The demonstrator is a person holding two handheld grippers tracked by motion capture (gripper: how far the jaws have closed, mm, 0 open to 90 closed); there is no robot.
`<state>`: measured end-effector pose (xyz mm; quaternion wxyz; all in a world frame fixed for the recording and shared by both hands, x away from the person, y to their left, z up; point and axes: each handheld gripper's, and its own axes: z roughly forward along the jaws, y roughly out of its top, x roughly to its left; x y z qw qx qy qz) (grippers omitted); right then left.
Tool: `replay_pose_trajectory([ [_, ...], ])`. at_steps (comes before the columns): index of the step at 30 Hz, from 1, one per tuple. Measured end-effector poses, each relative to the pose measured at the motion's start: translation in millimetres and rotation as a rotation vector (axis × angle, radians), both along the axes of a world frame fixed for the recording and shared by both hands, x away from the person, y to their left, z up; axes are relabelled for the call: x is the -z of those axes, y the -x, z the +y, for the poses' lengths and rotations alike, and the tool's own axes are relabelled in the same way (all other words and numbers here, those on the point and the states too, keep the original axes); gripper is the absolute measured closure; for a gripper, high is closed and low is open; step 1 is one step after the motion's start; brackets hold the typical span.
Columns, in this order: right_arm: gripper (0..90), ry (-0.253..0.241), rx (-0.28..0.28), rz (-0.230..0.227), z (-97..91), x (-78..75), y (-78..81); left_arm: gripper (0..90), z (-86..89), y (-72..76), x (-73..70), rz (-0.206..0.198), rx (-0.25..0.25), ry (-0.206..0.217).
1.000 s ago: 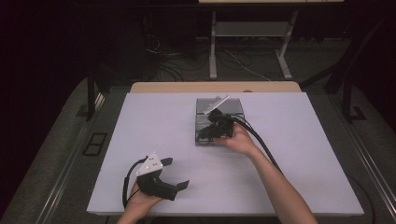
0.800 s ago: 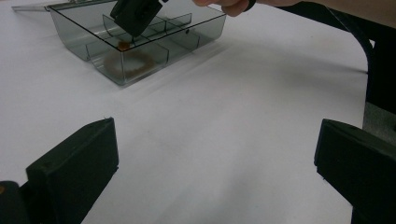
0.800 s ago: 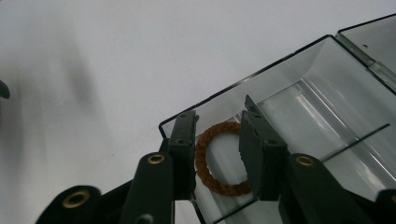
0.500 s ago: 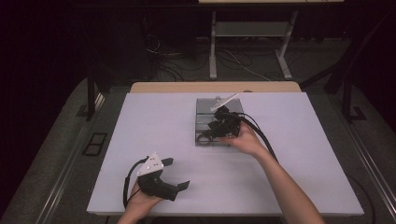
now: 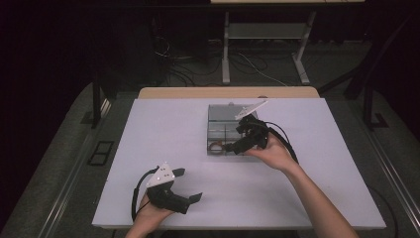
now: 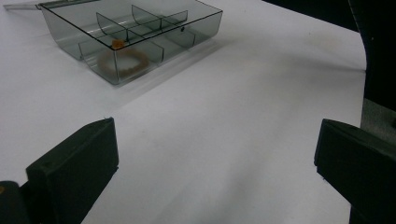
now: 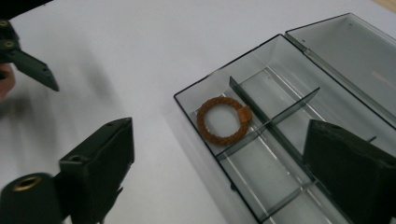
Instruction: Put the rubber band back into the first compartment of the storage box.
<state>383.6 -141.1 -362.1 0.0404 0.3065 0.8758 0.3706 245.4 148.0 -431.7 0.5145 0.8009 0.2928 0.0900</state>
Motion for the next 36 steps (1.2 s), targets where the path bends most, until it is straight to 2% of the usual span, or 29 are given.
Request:
replay_pose_trajectory([
  [5, 0.5, -0.002, 0.008, -0.008, -11.4, -4.9, 12.9, 0.0, -0.3, 0.1, 0.1, 0.001, 0.0, -0.001],
  [18, 0.6, -0.043, 0.032, -0.022, -46.1, -9.8, 45.7, 0.0, -1.5, 0.3, 0.3, -0.002, 0.003, -0.004],
  [26, 0.6, -0.064, 0.065, -0.028, -66.7, -7.2, 59.5, 0.0, -1.8, 0.5, 0.2, 0.0, 0.002, -0.001],
  [32, 0.6, -0.06, 0.085, -0.024, -78.0, -2.2, 69.9, 0.0, -2.1, 0.5, 0.2, -0.003, 0.003, -0.001],
  [36, 0.6, -0.081, 0.104, -0.023, -88.7, 0.7, 77.8, 0.0, -2.2, 0.5, 0.1, -0.005, 0.002, -0.002],
])
